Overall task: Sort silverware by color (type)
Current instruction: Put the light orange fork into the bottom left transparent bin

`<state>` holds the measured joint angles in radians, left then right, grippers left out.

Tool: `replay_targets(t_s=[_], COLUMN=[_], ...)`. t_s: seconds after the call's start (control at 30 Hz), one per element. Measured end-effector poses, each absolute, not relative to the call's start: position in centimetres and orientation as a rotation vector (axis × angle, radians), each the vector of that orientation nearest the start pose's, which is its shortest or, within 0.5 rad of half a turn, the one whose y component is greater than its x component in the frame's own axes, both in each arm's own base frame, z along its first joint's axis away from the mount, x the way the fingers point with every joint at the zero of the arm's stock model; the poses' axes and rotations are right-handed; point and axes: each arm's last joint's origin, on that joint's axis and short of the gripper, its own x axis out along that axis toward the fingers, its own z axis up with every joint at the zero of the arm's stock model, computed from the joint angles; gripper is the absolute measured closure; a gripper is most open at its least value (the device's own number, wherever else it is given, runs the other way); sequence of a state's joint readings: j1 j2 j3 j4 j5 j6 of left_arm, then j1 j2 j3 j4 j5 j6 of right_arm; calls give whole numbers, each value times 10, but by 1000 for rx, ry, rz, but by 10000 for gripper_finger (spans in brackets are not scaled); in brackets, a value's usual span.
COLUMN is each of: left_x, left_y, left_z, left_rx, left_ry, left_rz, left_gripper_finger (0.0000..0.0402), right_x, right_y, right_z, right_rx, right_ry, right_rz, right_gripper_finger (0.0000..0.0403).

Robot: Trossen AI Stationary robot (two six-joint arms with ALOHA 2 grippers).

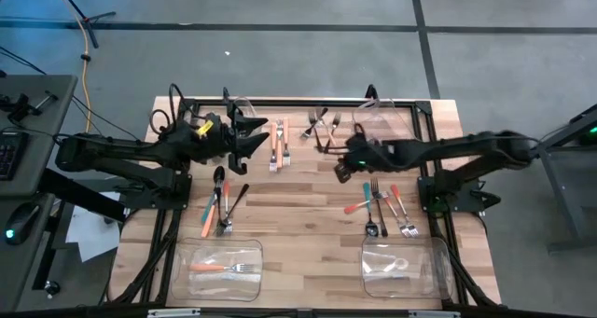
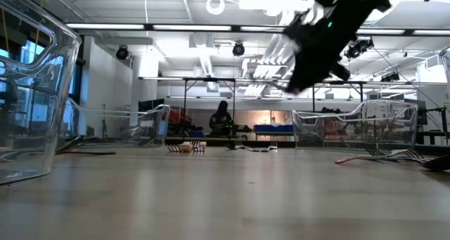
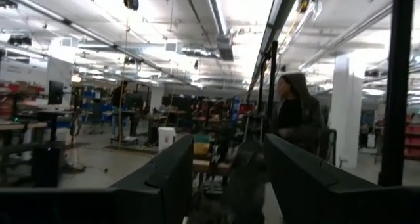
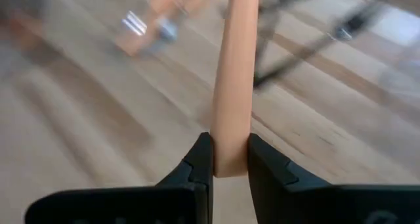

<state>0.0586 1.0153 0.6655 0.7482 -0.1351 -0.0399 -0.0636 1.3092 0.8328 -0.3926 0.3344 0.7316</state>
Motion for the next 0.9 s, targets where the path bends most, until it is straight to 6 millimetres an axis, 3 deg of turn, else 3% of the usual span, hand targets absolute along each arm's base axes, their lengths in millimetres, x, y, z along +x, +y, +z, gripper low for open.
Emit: replay_targets(t_s=[0.13, 0.3, 0.4, 0.9], left_x=[222, 231, 236, 251], left_y=[17, 17, 16, 17], left_z=[332, 323, 317, 303], left_rx=[-84, -240, -228, -296], left_ry=[-350, -297, -271, -228], left_rz=[194, 125, 97, 98], left_gripper_finger=[225, 225, 225, 225], right_x=[249, 260, 263, 270], right_y=[-19, -12, -10, -3], right_z=[237, 268, 284, 288], right_rx=[615, 476, 420, 336], right_ry=[443, 189, 61, 22], right_rz=[-561, -389, -323, -145], right_gripper_finger=[358, 358, 358, 358])
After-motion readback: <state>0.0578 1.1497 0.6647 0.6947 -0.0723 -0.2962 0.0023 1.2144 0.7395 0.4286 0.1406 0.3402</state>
